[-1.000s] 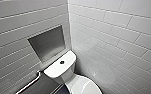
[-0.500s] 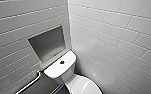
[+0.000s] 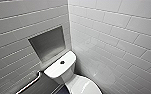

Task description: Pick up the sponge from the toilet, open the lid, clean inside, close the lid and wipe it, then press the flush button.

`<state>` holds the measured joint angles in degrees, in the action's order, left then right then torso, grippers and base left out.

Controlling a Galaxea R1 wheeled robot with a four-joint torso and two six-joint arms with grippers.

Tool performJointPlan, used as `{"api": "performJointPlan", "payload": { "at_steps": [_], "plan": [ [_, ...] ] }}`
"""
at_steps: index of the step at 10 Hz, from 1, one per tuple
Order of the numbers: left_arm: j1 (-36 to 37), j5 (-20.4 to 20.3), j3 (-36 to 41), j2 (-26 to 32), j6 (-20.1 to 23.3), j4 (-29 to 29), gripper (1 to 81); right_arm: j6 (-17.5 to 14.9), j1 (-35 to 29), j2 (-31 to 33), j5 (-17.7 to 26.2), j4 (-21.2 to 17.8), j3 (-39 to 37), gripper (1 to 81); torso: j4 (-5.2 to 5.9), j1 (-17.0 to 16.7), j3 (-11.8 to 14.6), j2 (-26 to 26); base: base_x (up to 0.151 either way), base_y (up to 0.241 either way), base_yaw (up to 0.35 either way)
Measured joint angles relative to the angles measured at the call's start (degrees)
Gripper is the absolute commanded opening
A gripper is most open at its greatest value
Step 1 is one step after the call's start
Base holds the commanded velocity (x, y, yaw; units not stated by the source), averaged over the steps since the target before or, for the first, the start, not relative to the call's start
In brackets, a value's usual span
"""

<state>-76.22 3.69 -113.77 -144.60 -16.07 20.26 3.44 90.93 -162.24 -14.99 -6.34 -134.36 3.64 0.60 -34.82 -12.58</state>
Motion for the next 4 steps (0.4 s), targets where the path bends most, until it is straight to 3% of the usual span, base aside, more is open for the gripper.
{"api": "performJointPlan", "payload": {
  "at_steps": [4],
  "plan": [
    [-3.0, -4.0, -20.5, -13.1, 0.2, 2.1, 1.0, 0.0, 0.0, -4.7, 0.0, 0.0, -9.0, 1.0, 0.00, 0.0, 0.0, 0.0, 0.000, 0.000, 0.000]
  ]
}}
